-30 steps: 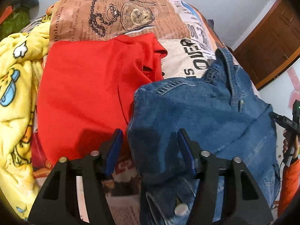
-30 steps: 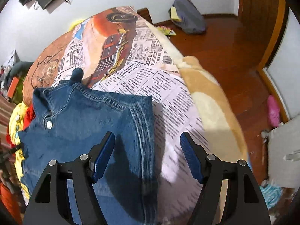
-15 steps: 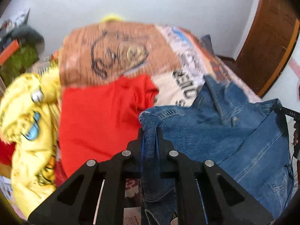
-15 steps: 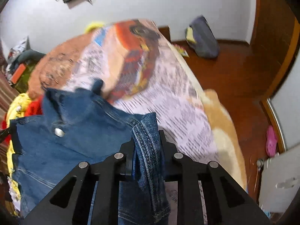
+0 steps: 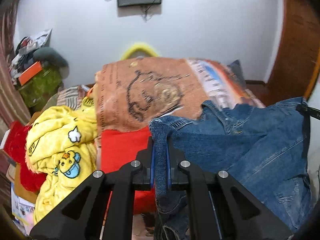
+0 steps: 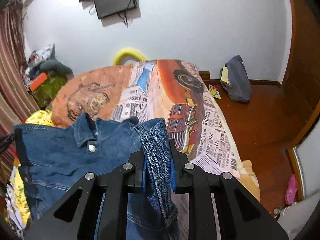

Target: Fold large clothes

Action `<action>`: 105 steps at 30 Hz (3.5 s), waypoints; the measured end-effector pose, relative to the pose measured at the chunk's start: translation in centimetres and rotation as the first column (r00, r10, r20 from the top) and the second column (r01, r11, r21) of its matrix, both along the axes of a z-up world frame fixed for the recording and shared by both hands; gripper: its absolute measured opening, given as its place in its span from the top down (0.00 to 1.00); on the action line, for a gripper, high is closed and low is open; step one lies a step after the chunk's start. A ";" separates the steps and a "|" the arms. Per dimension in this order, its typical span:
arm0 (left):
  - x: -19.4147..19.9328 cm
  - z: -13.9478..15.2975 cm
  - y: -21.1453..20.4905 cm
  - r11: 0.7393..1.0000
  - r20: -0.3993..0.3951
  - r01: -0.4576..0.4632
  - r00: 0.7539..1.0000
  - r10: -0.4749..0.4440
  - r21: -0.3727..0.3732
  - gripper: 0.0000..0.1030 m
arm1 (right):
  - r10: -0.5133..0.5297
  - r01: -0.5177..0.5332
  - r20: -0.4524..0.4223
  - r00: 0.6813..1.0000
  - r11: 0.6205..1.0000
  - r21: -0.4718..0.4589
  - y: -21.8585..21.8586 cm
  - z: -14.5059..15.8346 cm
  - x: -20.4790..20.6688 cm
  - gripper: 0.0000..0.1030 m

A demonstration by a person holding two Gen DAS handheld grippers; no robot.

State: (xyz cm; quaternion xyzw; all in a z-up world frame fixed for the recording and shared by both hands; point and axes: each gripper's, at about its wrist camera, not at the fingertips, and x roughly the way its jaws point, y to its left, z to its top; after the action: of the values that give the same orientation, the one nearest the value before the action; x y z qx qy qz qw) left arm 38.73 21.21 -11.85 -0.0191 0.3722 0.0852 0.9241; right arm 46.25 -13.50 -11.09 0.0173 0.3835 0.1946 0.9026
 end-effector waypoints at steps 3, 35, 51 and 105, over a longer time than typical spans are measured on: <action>2.0 -3.0 1.9 0.999 -0.079 -0.036 0.996 0.036 -0.005 0.91 | -0.023 0.021 -0.056 0.998 0.999 -0.029 1.0 -2.6 2.4 0.85; -3.1 -4.9 1.3 0.998 -0.217 -0.045 0.976 0.034 -0.045 0.46 | -0.003 -0.008 -0.091 0.996 0.992 -0.126 -0.1 -1.9 -4.5 0.38; -17.3 1.8 -1.0 0.992 -0.091 0.050 0.994 -0.061 -0.115 0.17 | 0.058 -0.049 0.057 0.997 0.987 -0.153 -0.6 3.2 -16.4 0.17; -21.1 -3.4 -5.5 0.918 -0.093 0.082 0.987 -0.127 -0.387 0.79 | 0.079 -0.076 -0.165 0.983 0.997 0.021 -3.8 -5.0 -19.8 0.93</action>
State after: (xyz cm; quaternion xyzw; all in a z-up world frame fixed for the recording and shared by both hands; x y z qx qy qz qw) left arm 17.64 15.69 -15.24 -0.1739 0.4353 -0.0375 0.8825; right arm 26.44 -17.34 -16.11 0.0253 0.4562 0.2302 0.8592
